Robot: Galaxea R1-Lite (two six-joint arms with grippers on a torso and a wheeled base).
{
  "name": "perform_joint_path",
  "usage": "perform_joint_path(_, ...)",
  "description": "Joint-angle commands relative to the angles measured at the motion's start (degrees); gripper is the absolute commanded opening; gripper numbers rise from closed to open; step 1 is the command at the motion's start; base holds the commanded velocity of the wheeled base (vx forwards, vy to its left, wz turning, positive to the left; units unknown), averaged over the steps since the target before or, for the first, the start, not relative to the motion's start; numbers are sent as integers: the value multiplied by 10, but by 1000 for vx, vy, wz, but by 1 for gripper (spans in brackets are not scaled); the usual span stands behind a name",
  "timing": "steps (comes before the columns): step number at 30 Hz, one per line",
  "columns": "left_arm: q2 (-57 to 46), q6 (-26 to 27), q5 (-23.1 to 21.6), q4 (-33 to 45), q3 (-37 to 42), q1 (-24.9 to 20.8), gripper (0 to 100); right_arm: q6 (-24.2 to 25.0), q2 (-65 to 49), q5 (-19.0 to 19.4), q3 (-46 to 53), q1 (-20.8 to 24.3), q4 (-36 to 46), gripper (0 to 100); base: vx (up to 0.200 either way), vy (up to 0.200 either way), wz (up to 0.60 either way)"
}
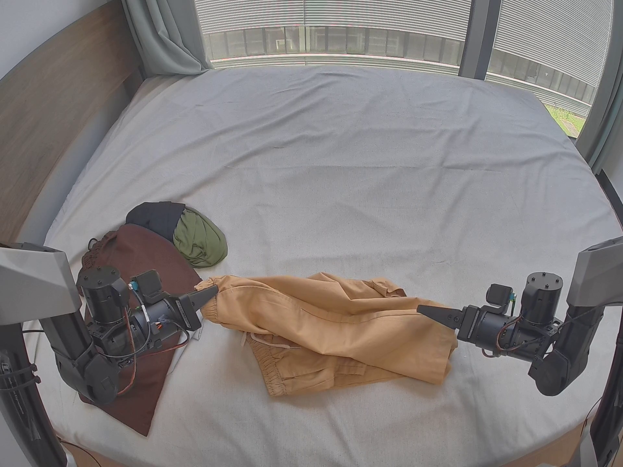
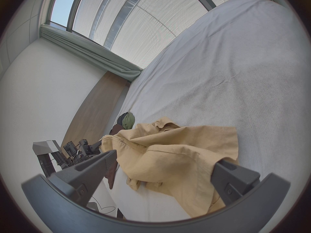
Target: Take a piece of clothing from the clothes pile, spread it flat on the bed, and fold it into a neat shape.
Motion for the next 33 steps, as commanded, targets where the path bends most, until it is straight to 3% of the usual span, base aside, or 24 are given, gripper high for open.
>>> perform_joint_path(1,0,0,1,-1,0,0,0,0,21,-1,-12,4,-1,100,0,0,0)
perform_joint_path(17,0,0,1,-1,-2,0,0,4,36,-3,-31,16,-2,100,0,0,0)
perform_joint_path(18,1,0,0,-1,-2,0,0,4,36,-3,-31,16,-2,0,0,0,0)
perform_joint_path(33,1,-3,1,-1,-17,2,0,2,20,-3,-25,15,-2,0,0,0,0)
